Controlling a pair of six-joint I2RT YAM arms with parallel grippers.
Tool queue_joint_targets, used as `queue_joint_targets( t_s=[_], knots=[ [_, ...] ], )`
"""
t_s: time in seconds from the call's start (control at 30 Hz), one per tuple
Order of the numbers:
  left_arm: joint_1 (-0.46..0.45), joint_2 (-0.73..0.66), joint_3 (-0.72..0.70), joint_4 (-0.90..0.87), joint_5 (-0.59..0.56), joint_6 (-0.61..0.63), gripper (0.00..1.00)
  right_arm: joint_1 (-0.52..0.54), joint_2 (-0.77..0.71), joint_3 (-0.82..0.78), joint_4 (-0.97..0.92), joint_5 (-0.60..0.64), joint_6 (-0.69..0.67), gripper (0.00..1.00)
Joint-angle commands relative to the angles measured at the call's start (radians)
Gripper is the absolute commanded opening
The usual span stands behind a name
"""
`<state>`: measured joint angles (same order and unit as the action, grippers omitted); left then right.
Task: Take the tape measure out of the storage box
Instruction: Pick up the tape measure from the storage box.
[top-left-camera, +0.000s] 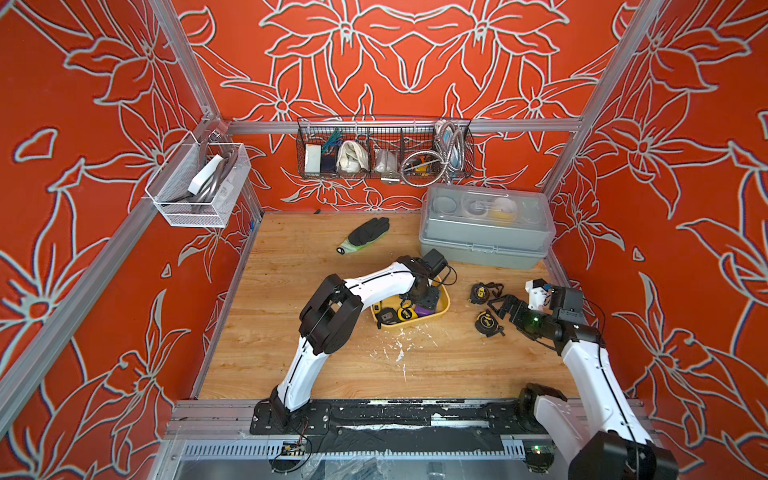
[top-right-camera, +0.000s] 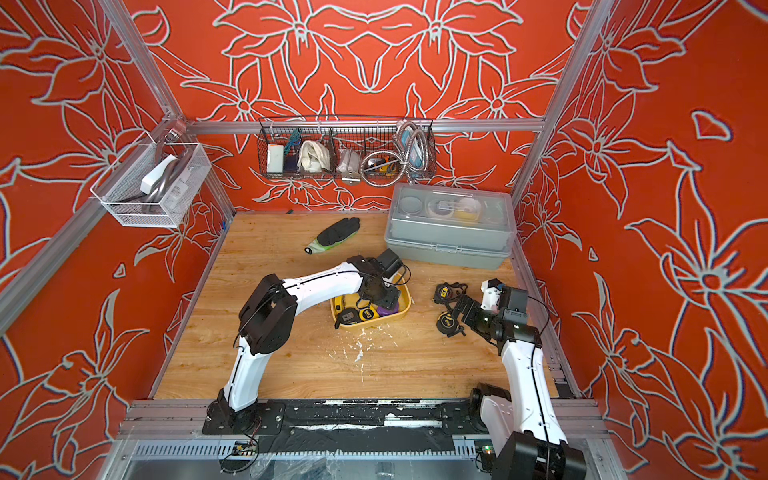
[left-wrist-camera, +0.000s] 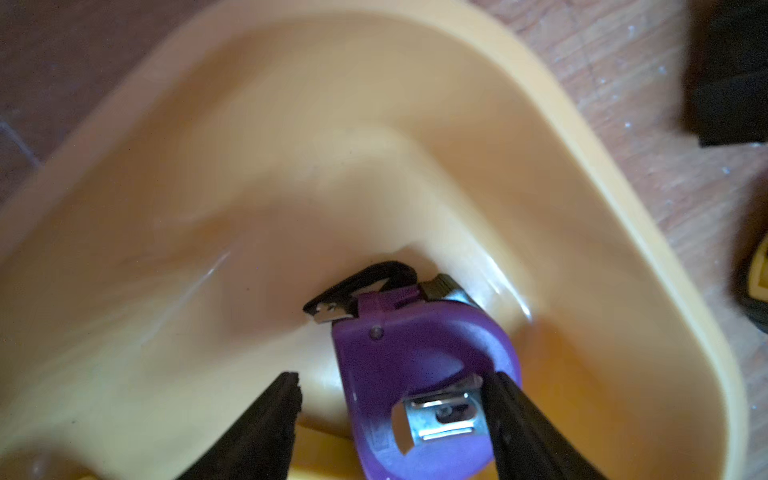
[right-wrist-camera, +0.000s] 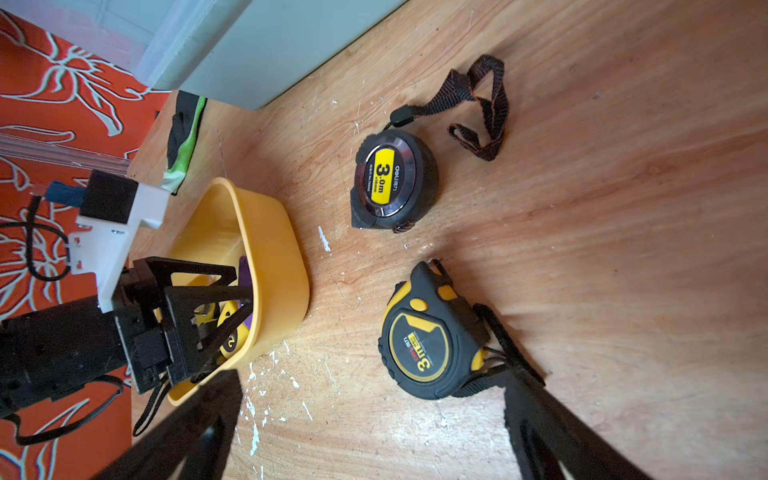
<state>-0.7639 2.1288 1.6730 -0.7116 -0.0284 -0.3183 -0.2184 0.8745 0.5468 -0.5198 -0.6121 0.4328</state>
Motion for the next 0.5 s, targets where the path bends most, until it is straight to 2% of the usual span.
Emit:
queue_joint_targets(
  t_s=[0.0,0.07,0.17,0.2,0.47],
  knots=[
    [0.050,-0.005,-0.092,-0.129,-0.117,-0.010,0.73,0.015,-0.002,-0.010,-0.004,-0.018,0.000,1.00],
    [0.051,-0.037,-0.112,-0.126,-0.135,-0.015,0.77,0.022,-0.002,-0.015,-0.001,-0.011,0.003,1.00],
    [0.048,-0.074,-0.117,-0.115,-0.108,-0.019,0.92,0.031,-0.007,-0.020,0.009,-0.011,0.007,1.00],
    [0.046,-0.081,-0.113,-0.111,-0.099,-0.023,0.95,0.033,-0.009,-0.021,0.014,-0.015,0.008,1.00],
    [0.040,-0.066,-0.076,-0.102,-0.001,-0.054,0.97,0.045,-0.023,-0.009,-0.002,0.004,-0.006,1.00]
  ],
)
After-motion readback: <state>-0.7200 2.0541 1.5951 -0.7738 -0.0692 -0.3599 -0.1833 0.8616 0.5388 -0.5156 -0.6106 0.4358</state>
